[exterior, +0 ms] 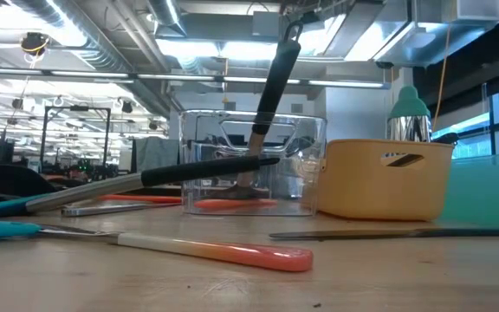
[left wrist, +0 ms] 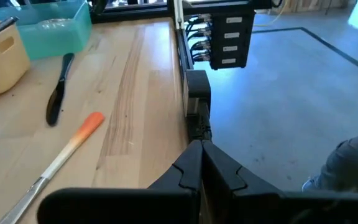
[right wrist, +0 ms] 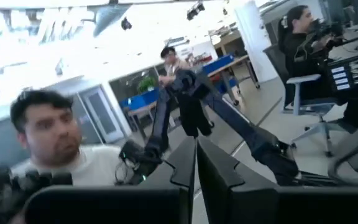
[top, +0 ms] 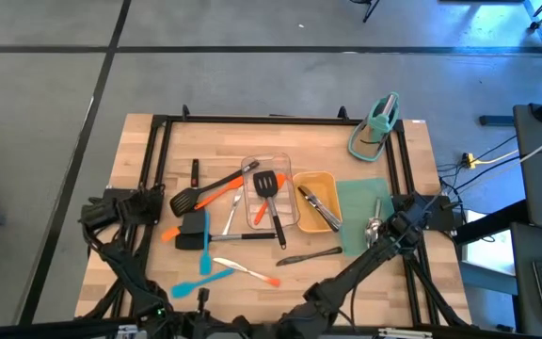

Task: Pick & Place Kitchen Items
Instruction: Put the orange table knife into the yellow bin

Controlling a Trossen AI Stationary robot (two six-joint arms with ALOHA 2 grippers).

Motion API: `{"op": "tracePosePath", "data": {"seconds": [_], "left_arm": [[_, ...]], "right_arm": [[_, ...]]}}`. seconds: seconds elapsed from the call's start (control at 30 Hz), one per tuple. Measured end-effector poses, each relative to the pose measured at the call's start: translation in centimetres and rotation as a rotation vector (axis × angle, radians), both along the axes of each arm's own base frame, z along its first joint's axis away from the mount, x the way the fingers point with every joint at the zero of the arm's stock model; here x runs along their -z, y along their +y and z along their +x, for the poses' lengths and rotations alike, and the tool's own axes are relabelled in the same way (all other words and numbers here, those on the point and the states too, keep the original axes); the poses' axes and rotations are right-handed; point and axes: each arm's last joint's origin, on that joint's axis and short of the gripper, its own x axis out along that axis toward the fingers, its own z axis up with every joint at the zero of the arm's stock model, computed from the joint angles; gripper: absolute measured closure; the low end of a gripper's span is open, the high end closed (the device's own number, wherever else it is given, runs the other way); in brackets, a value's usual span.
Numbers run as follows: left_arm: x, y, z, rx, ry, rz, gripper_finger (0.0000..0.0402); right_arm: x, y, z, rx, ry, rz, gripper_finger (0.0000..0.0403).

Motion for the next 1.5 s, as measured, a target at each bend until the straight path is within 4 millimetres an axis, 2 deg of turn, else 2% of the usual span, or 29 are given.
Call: {"op": "tracePosePath", "data": {"seconds": [0.27, 0.67, 0.83, 1.0, 1.17, 1.37, 1.5], "left_arm": [[-0.1, -0.5, -1.1, -0.013, -0.024, -0.011, 0.0400], [0.1, -0.7, -2.1, -0.039, -0.031, -0.024, 0.0400], [0.4, -0.5, -2.2, -0.054, -0.015, -0.025, 0.0400], [0.5, -0.4, -2.2, -0.057, -0.010, -0.021, 0.0400], [0.5, -0.4, -2.3, -0.061, -0.007, -0.026, 0.0400], [0.5, -0.3, -2.3, -0.062, -0.005, -0.023, 0.0400], [0.6, -0.3, -2.3, -0.062, -0.003, -0.018, 0.0400]], "right_arm": [[0.0, 0.0, 0.0, 0.047, -0.131, -0.130, 0.0381], [1.8, -0.4, 0.6, 0.313, 0.004, -0.312, 0.0374], [2.9, -0.8, 0.9, 0.288, 0.142, -0.312, 0.0324], [3.4, -0.8, 0.6, 0.473, 0.175, -0.384, 0.0250], [4.7, -1.0, 0.1, 0.537, 0.263, -0.512, 0.0185], [8.4, -2.4, -0.5, 0.626, 0.497, -0.639, 0.0161], [10.7, -3.0, -0.6, 0.627, 0.533, -0.636, 0.0164]]}}
